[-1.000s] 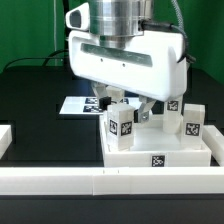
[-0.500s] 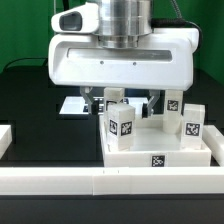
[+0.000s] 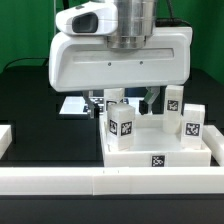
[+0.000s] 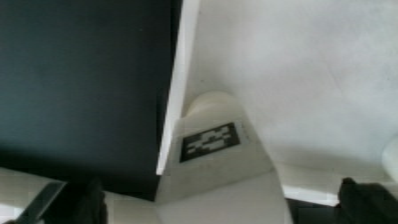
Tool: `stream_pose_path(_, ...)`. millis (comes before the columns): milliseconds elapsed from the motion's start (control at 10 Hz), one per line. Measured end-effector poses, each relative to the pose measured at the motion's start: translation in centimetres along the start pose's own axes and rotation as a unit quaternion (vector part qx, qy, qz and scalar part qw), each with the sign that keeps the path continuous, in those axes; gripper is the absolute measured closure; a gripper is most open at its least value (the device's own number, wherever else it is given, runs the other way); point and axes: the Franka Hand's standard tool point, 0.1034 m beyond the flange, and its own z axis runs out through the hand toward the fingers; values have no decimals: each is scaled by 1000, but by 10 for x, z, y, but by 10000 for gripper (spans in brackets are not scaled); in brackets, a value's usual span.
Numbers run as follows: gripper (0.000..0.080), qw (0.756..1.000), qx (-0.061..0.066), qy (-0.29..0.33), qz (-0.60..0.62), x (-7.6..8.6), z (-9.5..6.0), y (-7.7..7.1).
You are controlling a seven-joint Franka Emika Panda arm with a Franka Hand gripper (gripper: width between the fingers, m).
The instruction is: Assemble square table
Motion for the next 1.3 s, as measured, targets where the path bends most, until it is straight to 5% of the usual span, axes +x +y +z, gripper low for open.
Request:
stream_pose_path(200, 150, 1000, 0, 0, -20, -1, 0, 1)
stream_pose_path(400, 395, 1000, 0, 0, -19, -1, 0, 1)
stream_pose_path(500, 395, 1000, 0, 0, -8, -1, 0, 1)
stream_pose_path(600, 514, 1000, 0, 0, 0, -1, 0, 1)
stream_pose_path(1000, 514, 988, 2, 0, 154, -1, 0, 1)
stream_pose_path(1300, 512, 952, 3, -1, 305, -1, 1, 1)
